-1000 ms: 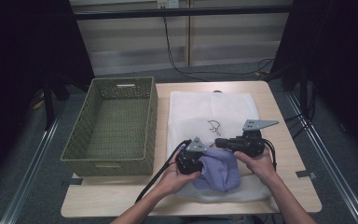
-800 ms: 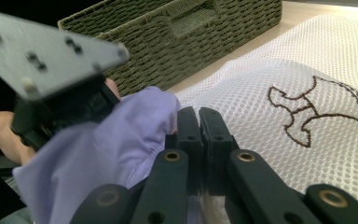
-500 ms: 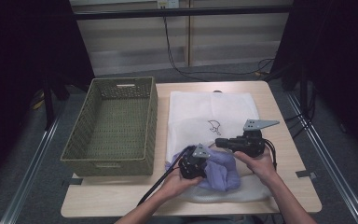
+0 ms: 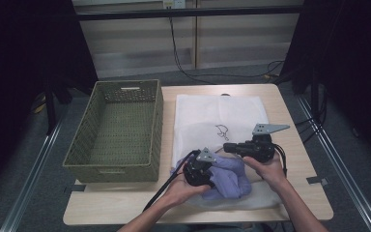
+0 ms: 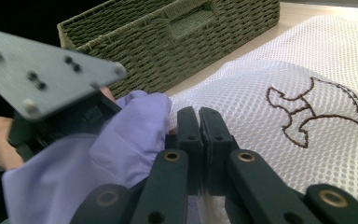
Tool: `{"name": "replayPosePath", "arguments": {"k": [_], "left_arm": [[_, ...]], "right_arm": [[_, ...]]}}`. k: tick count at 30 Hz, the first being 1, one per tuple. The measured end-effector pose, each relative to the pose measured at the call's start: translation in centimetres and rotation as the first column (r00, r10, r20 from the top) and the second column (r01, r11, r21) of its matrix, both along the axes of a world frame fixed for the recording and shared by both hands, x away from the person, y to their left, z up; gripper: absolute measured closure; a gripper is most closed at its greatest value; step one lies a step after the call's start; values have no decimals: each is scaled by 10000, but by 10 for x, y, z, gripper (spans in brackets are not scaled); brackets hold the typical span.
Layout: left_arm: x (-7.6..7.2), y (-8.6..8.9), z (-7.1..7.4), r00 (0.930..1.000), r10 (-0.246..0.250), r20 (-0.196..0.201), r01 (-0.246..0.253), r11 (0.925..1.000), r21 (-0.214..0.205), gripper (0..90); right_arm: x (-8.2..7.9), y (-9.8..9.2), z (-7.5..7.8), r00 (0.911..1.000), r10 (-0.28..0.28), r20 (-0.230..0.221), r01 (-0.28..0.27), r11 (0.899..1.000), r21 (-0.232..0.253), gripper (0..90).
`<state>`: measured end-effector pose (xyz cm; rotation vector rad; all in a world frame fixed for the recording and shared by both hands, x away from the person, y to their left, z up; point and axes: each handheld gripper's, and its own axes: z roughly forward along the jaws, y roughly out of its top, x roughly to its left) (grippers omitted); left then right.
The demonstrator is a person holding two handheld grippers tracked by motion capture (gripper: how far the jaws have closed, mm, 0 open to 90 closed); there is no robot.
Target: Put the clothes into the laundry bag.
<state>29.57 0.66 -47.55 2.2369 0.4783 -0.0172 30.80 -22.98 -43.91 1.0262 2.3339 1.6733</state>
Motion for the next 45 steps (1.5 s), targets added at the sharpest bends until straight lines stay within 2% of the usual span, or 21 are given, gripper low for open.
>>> {"name": "replayPosePath", "arguments": {"k": [3, 7, 8, 12, 13, 15, 17, 20, 21, 23, 25, 26, 27, 29, 33, 35, 39, 42, 43, 44, 45], "left_arm": [[-3, 6, 8, 9998, 39, 193, -39, 10000, -23, 431], [-6, 15, 16, 9999, 137, 60, -136, 9999, -99, 368], [-7, 20, 19, 9997, 89, 210, -87, 9999, -64, 353], [-11, 37, 30, 9989, 312, 348, -302, 9991, -301, 337], [-14, 42, 34, 9983, 384, 446, -374, 9990, -233, 337], [-17, 51, 39, 9976, 380, 573, -353, 9982, -478, 342], [-19, 57, 45, 9950, 473, 876, -414, 9968, -684, 362], [-16, 63, 53, 9912, 729, 1103, -587, 9902, -1264, 361], [-13, 64, 53, 9888, 947, 1157, -789, 9877, -1348, 349], [-9, 61, 49, 9858, 1184, 1192, -1050, 9880, -1134, 276], [-2, 57, 43, 9839, 1262, 1262, -1194, 9910, -604, 216], [1, 56, 39, 9838, 1359, 1167, -1301, 9899, -561, 197], [4, 55, 36, 9849, 1438, 969, -1384, 9885, -607, 189], [8, 54, 32, 9827, 1544, 1023, -1506, 9876, -434, 186], [9, 50, 25, 9823, 1667, 852, -1634, 9856, -444, 166], [7, 49, 23, 9799, 1658, 1106, -1645, 9861, -212, 168], [10, 46, 11, 9778, 1876, 931, -1895, 9818, 128, 164], [13, 44, 2, 9762, 2041, 728, -2060, 9784, 193, 216], [13, 45, 0, 9774, 2041, 549, -2041, 9789, -48, 260], [13, 47, 0, 9771, 2012, 689, -2014, 9795, -38, 342], [12, 49, 2, 9748, 2113, 714, -2099, 9774, -258, 408]], "right_arm": [[0, 0, 0, 10000, -21, -10, 21, 10000, 14, 885], [1, 0, 0, 10000, -29, -13, 29, 10000, 24, 884], [1, 0, 0, 10000, -28, -16, 28, 10000, 27, 884], [1, -1, 0, 10000, -29, -12, 29, 10000, 39, 885], [1, -1, 0, 10000, -26, -12, 26, 10000, 35, 885], [1, -1, 0, 10000, -30, 8, 30, 10000, 34, 885], [1, -1, 0, 10000, -31, -2, 31, 10000, 30, 884], [1, 0, 1, 10000, -34, -6, 34, 10000, 39, 884], [1, 0, 1, 10000, -43, -10, 43, 10000, 47, 884], [1, 1, 1, 10000, -28, 1, 28, 10000, 48, 884], [1, 0, 1, 10000, -41, -28, 41, 10000, 54, 884], [1, 1, 1, 10000, -40, -18, 40, 10000, 50, 885], [1, 1, 1, 10000, -22, -16, 22, 10000, 51, 884], [1, 0, 1, 10000, -11, 24, 10, 10000, 54, 884], [1, 0, 1, 10000, -8, 8, 8, 10000, 54, 884], [1, 0, 2, 10000, -18, 37, 18, 10000, 56, 884], [1, 1, 1, 10000, -11, -6, 11, 10000, 60, 885], [1, 2, 2, 10000, -12, 23, 12, 10000, 55, 884], [1, 2, 2, 10000, -2, 36, 2, 10000, 39, 885], [1, 2, 2, 10000, 18, 37, -18, 10000, 38, 885], [1, 2, 2, 10000, 17, 30, -17, 10000, 49, 884]]}}
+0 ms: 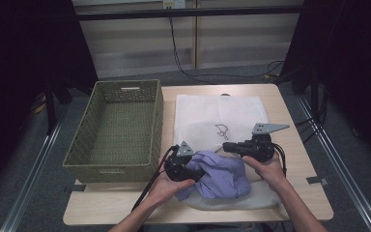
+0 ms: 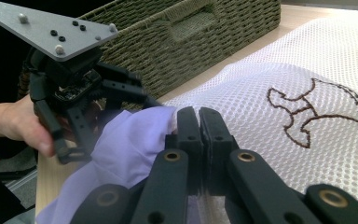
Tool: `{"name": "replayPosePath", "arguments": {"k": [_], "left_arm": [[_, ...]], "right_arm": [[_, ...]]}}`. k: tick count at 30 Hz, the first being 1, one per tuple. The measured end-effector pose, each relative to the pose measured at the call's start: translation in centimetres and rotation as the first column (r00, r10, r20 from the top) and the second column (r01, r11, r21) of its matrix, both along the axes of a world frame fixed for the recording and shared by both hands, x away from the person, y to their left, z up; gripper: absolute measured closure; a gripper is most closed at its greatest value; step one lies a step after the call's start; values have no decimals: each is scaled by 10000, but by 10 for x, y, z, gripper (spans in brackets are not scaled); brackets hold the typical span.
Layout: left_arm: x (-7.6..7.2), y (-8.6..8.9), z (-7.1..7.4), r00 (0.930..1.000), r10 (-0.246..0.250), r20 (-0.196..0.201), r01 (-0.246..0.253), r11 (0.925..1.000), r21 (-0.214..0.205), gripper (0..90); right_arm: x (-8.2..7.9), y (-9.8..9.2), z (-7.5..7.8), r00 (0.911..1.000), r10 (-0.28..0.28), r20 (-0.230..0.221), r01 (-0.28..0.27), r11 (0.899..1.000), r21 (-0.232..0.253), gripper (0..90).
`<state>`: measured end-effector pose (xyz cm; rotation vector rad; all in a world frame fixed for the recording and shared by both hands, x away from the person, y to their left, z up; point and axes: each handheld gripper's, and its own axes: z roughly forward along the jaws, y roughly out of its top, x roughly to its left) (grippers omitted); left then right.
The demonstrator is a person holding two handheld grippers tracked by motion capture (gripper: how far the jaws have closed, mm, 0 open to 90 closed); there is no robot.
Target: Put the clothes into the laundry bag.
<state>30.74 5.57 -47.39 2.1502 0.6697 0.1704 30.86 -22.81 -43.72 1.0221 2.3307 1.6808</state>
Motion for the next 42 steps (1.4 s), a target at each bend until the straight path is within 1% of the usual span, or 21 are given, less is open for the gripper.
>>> {"name": "replayPosePath", "arguments": {"k": [1, 2, 4, 5, 6, 8, 12, 13, 15, 19, 21, 23, 26, 28, 30, 32, 33, 35, 39, 40, 42], "left_arm": [[1, 2, 2, 9999, -138, -83, 137, 9998, -165, 502], [1, 4, 5, 9996, -238, -129, 232, 9986, -484, 579], [1, 6, 8, 9987, -451, -230, 434, 9967, -689, 728], [-1, 6, 10, 9983, -542, -202, 526, 9958, -749, 761], [-2, 5, 11, 9968, -729, -335, 695, 9932, -933, 794], [-5, 1, 15, 9958, -897, -162, 874, 9902, -1085, 824], [-9, -7, 23, 9929, -1192, 21, 1186, 9860, -1171, 839], [-9, -9, 24, 9926, -1212, 14, 1206, 9860, -1150, 839], [-7, -14, 24, 9922, -1245, -29, 1231, 9840, -1286, 839], [-4, -25, 25, 9890, -1475, 56, 1471, 9812, -1247, 840], [-3, -29, 24, 9891, -1471, 59, 1469, 9828, -1121, 841], [-2, -34, 21, 9884, -1517, 80, 1519, 9857, -730, 841], [2, -38, 14, 9886, -1504, -81, 1499, 9877, -446, 841], [5, -39, 11, 9912, -1309, -194, 1298, 9903, -503, 841], [8, -39, 9, 9941, -1081, -102, 1078, 9937, -292, 840], [11, -40, 6, 9951, -971, -175, 966, 9950, -269, 840], [12, -41, 5, 9956, -937, -102, 934, 9954, -233, 839], [14, -41, 4, 9957, -913, -152, 911, 9957, -145, 839], [13, -42, 3, 9951, -985, -33, 984, 9951, -84, 836], [13, -42, 4, 9940, -1095, 49, 1095, 9940, -11, 833], [12, -42, 3, 9948, -1015, 40, 1015, 9948, -78, 833]], "right_arm": [[0, 0, 0, 10000, -11, -21, 11, 10000, 21, 885], [0, -1, 0, 10000, -7, -8, 7, 10000, 19, 885], [0, -1, 0, 10000, -40, 6, 40, 10000, 56, 885], [0, -1, 1, 10000, -42, 2, 42, 10000, 71, 885], [0, -1, 1, 10000, -63, -4, 63, 9999, 96, 885], [0, 0, 2, 10000, -84, 24, 83, 9999, 148, 885], [1, 2, 2, 10000, -40, 0, 40, 9999, 127, 885], [2, 3, 2, 10000, -25, -10, 25, 9999, 109, 885], [2, 4, 2, 10000, -25, -34, 25, 9999, 107, 885], [2, 4, 2, 10000, -62, -22, 62, 9999, 105, 885], [2, 4, 2, 10000, -73, -21, 74, 9999, 114, 885], [2, 4, 2, 10000, -77, -19, 78, 9999, 109, 885], [1, 3, 3, 10000, -71, 54, 70, 9999, 122, 885], [1, 3, 4, 9999, -92, 46, 91, 9999, 130, 885], [1, 3, 4, 9999, -112, 45, 112, 9998, 140, 885], [1, 4, 4, 10000, -75, 53, 75, 9999, 116, 885], [1, 5, 4, 10000, -63, 64, 63, 9999, 106, 885], [0, 5, 4, 10000, -50, 62, 49, 10000, 85, 885], [0, 5, 5, 9999, -58, 91, 58, 10000, 74, 884], [0, 5, 4, 9999, -64, 90, 64, 10000, 58, 885], [0, 5, 4, 9999, -81, 103, 80, 9999, 67, 884]]}}
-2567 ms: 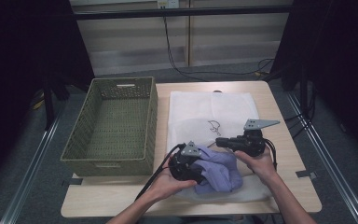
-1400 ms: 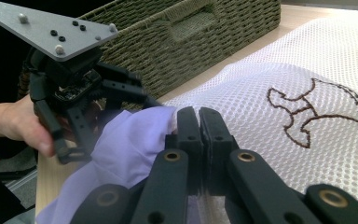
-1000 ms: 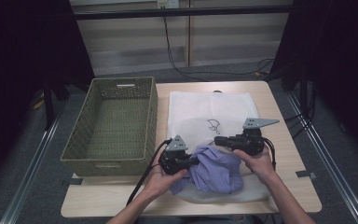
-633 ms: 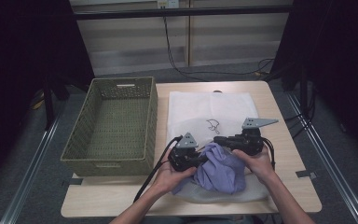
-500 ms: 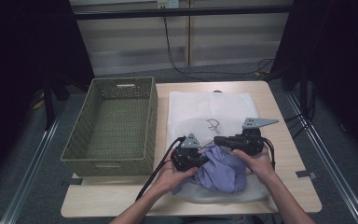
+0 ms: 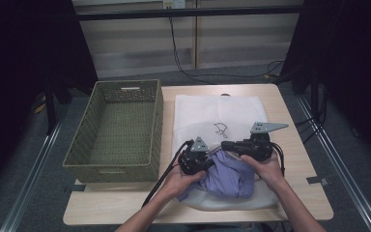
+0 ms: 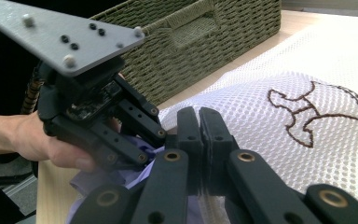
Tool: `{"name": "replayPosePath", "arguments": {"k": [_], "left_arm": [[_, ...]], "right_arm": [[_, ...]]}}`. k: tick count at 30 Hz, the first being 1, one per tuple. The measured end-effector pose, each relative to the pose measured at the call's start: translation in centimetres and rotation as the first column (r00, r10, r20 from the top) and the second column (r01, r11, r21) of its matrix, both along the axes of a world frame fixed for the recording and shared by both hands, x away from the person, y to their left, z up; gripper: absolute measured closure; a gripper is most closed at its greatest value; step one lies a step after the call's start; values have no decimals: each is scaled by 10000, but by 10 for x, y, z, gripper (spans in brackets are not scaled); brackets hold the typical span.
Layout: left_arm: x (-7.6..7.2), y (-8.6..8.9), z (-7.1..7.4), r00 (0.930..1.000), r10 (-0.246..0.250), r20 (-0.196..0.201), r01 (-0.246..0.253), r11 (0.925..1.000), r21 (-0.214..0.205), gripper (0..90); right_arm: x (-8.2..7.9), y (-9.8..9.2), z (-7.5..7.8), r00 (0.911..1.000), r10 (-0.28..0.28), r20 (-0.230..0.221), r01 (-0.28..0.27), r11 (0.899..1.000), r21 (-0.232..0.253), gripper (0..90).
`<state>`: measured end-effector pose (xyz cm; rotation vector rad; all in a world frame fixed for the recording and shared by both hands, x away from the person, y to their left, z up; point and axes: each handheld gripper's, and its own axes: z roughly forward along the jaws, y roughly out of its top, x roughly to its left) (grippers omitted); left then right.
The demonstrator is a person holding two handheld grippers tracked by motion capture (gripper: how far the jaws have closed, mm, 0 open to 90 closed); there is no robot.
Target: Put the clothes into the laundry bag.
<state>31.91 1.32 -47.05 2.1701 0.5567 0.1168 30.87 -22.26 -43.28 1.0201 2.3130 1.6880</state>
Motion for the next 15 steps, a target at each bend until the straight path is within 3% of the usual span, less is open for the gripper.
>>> {"name": "replayPosePath", "arguments": {"k": [3, 6, 7, 10, 12, 15], "left_arm": [[1, -1, -1, 9999, 156, 33, -156, 9999, 74, 833], [3, -2, -3, 9993, 320, 215, -331, 9980, 538, 830], [4, -3, -5, 9988, 450, 198, -459, 9978, 475, 828], [7, -5, -10, 9972, 681, 319, -710, 9922, 1021, 823], [8, -7, -15, 9960, 684, 568, -767, 9842, 1595, 816], [12, -8, -17, 9960, 835, 325, -874, 9857, 1443, 816]], "right_arm": [[0, 0, 0, 10000, 11, -14, -11, 10000, -7, 884], [-1, 2, -1, 10000, 55, -30, -55, 9999, -88, 884], [-1, 2, -1, 10000, 68, -21, -68, 9999, -122, 885], [-1, 3, -2, 9999, 95, -37, -95, 9997, -221, 884], [-2, 4, -4, 9999, 128, -52, -130, 9991, -398, 884], [-2, 6, -8, 9997, 193, -144, -199, 9988, -456, 884]]}}
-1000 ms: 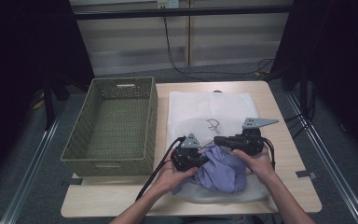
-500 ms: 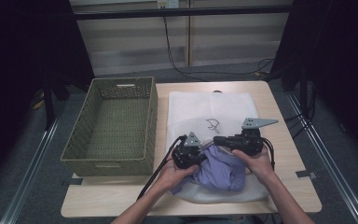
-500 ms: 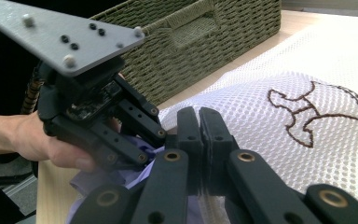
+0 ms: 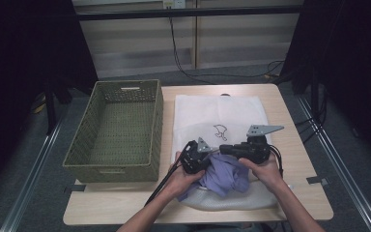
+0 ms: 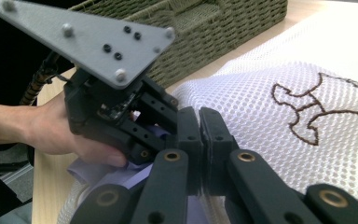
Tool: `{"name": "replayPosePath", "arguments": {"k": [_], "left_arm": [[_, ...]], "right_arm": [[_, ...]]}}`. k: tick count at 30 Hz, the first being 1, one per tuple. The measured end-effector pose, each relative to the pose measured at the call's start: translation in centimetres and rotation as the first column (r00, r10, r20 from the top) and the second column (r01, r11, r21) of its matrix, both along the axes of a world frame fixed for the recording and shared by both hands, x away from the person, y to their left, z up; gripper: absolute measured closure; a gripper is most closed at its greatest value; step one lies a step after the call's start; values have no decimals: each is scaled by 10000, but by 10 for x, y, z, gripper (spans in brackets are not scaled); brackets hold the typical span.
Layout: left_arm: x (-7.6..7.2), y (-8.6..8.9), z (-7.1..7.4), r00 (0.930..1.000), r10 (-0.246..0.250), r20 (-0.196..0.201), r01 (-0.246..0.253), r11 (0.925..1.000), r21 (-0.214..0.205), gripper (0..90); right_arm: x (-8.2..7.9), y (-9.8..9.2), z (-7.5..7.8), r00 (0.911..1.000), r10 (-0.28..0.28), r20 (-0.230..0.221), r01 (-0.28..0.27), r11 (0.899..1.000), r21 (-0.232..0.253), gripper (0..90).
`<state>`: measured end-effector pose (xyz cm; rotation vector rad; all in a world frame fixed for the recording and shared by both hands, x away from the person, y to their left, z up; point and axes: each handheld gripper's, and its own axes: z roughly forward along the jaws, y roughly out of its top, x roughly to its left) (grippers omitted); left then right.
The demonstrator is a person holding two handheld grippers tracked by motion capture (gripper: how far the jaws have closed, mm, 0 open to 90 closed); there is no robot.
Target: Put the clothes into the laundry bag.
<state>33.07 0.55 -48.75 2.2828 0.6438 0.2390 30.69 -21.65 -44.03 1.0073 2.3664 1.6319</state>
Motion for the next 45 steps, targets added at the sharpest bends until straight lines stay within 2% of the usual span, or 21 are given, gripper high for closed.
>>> {"name": "replayPosePath", "arguments": {"k": [4, 6, 9, 10, 11, 12, 16, 18, 19, 22, 27, 28, 31, 32, 34, 36, 37, 38, 42, 44, 45], "left_arm": [[1, 1, -4, 9999, 50, 88, -49, 9999, -106, 812], [3, 3, -5, 9998, 179, -98, -181, 9996, -231, 785], [4, 5, -7, 9985, 423, -354, -446, 9967, -678, 726], [4, 7, -6, 9983, 309, -501, -347, 9965, -755, 707], [5, 7, -6, 9982, 229, -560, -285, 9944, -1022, 676], [3, 9, -3, 9980, 218, -601, -276, 9948, -977, 647], [-4, 16, 7, 9978, 75, -665, -160, 9915, -1289, 506], [-7, 21, 13, 9985, -78, -548, 5, 9912, -1324, 452], [-10, 25, 17, 9986, -35, -521, -44, 9885, -1510, 433], [-14, 34, 25, 9990, -66, -452, -15, 9841, -1774, 404], [-23, 53, 38, 10000, 18, -89, -35, 9814, -1921, 350], [-25, 57, 41, 9999, 6, -118, -31, 9785, -2061, 334], [-33, 66, 46, 9999, -1, -124, -28, 9731, -2305, 326], [-38, 70, 48, 9999, -100, -83, 78, 9732, -2297, 357], [-49, 74, 52, 9981, -607, 127, 619, 9648, -2555, 465], [-61, 74, 55, 9938, -1095, 173, 1101, 9586, -2627, 550], [-66, 73, 55, 9916, -1280, 180, 1282, 9570, -2604, 559], [-70, 72, 55, 9901, -1397, 110, 1382, 9603, -2425, 555], [-84, 64, 42, 9765, -2153, -123, 2062, 9489, -2389, 563], [-90, 60, 36, 9624, -2695, -345, 2557, 9414, -2199, 627], [-93, 58, 32, 9511, -3065, -385, 2925, 9335, -2075, 674]], "right_arm": [[0, 1, -2, 10000, 39, -80, -39, 10000, -45, 884], [0, 1, -4, 9999, 57, -124, -58, 10000, -79, 883], [1, 3, -7, 9997, 105, -236, -108, 9999, -100, 883], [2, 3, -8, 9996, 105, -249, -108, 9999, -117, 883], [2, 3, -8, 9996, 111, -264, -114, 9999, -110, 883], [2, 3, -9, 9996, 114, -253, -117, 9999, -107, 882], [2, 0, -8, 9997, 105, -240, -105, 9999, -14, 881], [2, -1, -8, 9997, 36, -240, -35, 10000, 32, 880], [2, -1, -8, 9997, 20, -236, -19, 10000, 32, 880], [2, -2, -8, 9997, 14, -234, -13, 10000, 65, 878], [2, -2, -9, 9997, 13, -251, -11, 10000, 81, 875], [2, -2, -9, 9996, 4, -271, -1, 9999, 107, 874], [3, -4, -9, 9996, -24, -282, 29, 9999, 157, 869], [2, -4, -9, 9995, -35, -298, 40, 9999, 161, 867], [2, -4, -9, 9995, -27, -314, 33, 9998, 186, 861], [3, -4, -9, 9995, -46, -326, 53, 9998, 204, 852], [3, -4, -9, 9994, -62, -350, 70, 9997, 218, 849], [3, -4, -9, 9994, -58, -355, 66, 9997, 226, 843], [2, -5, -9, 9993, -95, -350, 104, 9996, 268, 821], [2, -5, -9, 9993, -128, -362, 139, 9995, 296, 807], [2, -5, -9, 9993, -135, -347, 144, 9995, 284, 806]]}}
